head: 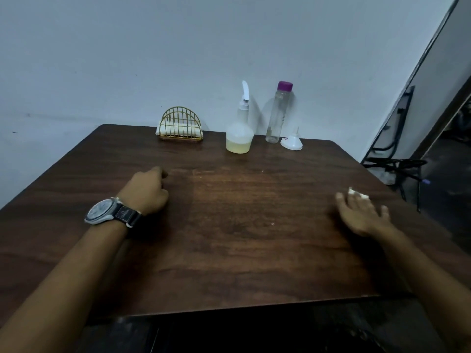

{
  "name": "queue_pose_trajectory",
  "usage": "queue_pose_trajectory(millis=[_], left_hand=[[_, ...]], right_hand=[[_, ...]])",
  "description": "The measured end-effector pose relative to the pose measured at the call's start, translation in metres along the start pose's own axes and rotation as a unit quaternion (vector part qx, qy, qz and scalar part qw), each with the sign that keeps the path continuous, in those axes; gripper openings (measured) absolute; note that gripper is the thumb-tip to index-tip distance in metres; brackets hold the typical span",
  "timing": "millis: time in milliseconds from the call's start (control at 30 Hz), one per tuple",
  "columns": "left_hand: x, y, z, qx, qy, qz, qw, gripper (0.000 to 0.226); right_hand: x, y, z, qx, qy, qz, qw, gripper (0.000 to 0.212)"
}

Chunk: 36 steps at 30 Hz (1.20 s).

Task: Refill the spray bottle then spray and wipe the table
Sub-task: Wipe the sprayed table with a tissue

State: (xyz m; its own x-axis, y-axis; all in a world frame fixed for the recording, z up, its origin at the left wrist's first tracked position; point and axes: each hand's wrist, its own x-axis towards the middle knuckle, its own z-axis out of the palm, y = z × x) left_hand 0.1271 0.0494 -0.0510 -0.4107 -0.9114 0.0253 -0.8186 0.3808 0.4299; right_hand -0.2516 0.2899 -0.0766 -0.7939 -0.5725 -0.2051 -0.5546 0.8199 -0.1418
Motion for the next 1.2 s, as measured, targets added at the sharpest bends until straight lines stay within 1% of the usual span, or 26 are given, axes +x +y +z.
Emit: queue_pose_trajectory(millis=[67,133,267,367,500,600,667,733,800,867,933,1000,1100,1200], left_hand=[[-0.01,-0.004,-0.005,-0.018,0.007,0.009,1.0,0.043],[-0.019,-0.006,-0.009,-0.045,0.017,0.012,0.999,0.038],[-0.048,-0.012,-0.011,-0.111,0.061,0.007,0.992,0.034],[-0.078,-0.017,-0.004,-0.145,0.093,0.001,0.985,0.033],[-0.093,-0.012,0.001,-0.158,0.116,0.012,0.981,0.033],[-0.094,-0.002,0.0,-0.167,0.147,0.034,0.974,0.032],[-0.093,0.006,0.0,-0.167,0.157,0.05,0.972,0.034],[-0.093,0.011,-0.001,-0.167,0.164,0.055,0.971,0.034],[-0.093,0.013,-0.003,-0.166,0.17,0.052,0.97,0.035],[-0.094,0.013,-0.005,-0.163,0.168,0.053,0.971,0.034],[-0.096,0.011,-0.006,-0.162,0.163,0.057,0.972,0.032],[-0.097,0.008,-0.007,-0.151,0.156,0.053,0.975,0.033],[-0.095,0.007,-0.005,-0.121,0.128,0.04,0.984,0.039],[-0.091,0.019,0.005,-0.102,0.089,0.057,0.989,0.042]], right_hand=[[-0.013,0.007,0.0,-0.007,-0.002,0.016,1.0,0.085],[-0.033,-0.008,0.006,-0.006,0.002,0.005,1.0,0.091],[-0.075,-0.081,0.032,-0.008,0.0,-0.093,0.996,0.093],[-0.104,-0.152,0.056,-0.02,-0.017,-0.189,0.982,0.09],[-0.148,-0.227,0.081,-0.021,-0.041,-0.325,0.944,0.081],[-0.175,-0.255,0.095,-0.034,-0.051,-0.425,0.903,0.071],[-0.178,-0.263,0.098,-0.066,-0.048,-0.478,0.875,0.073],[-0.17,-0.273,0.096,-0.102,-0.048,-0.503,0.857,0.081],[-0.155,-0.288,0.089,-0.124,-0.052,-0.506,0.852,0.09],[-0.135,-0.306,0.082,-0.137,-0.066,-0.491,0.858,0.091],[-0.112,-0.32,0.077,-0.138,-0.078,-0.464,0.872,0.081],[-0.086,-0.321,0.07,-0.097,-0.081,-0.418,0.9,0.073],[-0.043,-0.294,0.052,-0.044,-0.072,-0.341,0.936,0.074],[-0.001,-0.235,0.033,-0.032,-0.052,-0.266,0.962,0.074]])
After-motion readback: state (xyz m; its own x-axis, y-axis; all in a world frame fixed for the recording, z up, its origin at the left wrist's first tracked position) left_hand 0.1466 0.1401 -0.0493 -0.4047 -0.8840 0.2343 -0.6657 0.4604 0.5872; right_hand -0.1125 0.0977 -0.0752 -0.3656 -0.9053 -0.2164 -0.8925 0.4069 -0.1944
